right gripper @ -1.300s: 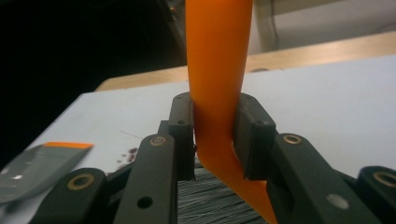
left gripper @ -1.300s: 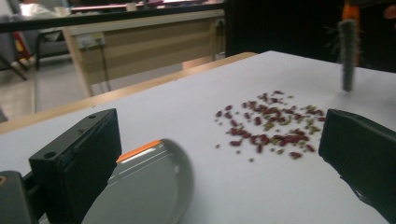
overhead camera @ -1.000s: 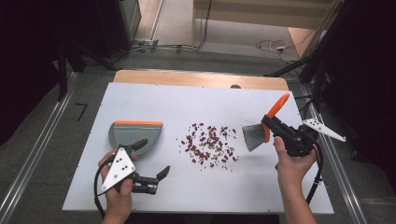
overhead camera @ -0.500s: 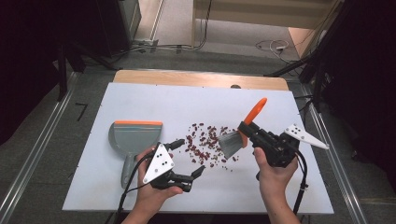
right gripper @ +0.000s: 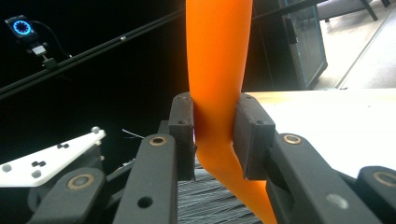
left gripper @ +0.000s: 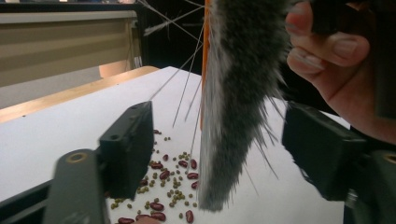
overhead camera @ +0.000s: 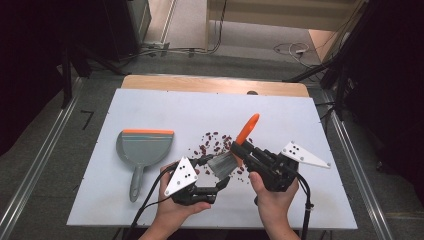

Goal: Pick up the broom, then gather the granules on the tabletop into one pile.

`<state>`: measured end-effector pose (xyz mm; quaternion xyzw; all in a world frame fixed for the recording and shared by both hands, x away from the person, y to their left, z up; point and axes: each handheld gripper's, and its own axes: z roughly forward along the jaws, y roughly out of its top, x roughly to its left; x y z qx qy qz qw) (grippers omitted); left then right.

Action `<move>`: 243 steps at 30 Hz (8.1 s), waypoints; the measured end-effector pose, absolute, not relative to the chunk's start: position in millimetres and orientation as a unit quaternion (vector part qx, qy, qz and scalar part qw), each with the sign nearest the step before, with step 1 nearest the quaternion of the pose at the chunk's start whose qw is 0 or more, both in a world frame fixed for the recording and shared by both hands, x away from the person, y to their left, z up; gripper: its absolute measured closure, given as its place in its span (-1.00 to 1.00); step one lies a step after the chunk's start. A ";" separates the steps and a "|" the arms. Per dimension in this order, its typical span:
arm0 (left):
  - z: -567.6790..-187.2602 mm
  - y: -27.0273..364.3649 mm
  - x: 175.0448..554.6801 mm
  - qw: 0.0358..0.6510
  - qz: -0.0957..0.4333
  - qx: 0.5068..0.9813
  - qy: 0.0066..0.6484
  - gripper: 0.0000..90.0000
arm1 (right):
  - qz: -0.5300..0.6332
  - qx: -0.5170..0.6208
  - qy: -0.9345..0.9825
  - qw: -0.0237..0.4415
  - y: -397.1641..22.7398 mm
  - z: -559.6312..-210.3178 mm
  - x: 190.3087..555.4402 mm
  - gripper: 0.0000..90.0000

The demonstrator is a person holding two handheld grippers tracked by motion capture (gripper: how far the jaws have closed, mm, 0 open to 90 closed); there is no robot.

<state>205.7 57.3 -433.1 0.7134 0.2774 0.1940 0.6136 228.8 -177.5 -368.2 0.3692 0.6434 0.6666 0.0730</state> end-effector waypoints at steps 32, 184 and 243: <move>-414.8 106.1 216.2 0.631 0.156 0.717 0.252 0.92 | 0.671 0.243 0.700 0.041 -190.9 -374.2 249.7 -0.05; -458.3 236.9 201.0 0.600 0.199 0.694 0.344 -1.00 | 0.134 0.064 0.960 0.237 -167.5 -437.6 386.4 0.53; -456.5 238.0 200.8 0.604 0.200 0.690 0.345 -1.00 | 0.108 -0.017 0.970 0.219 -121.0 -436.3 360.7 0.53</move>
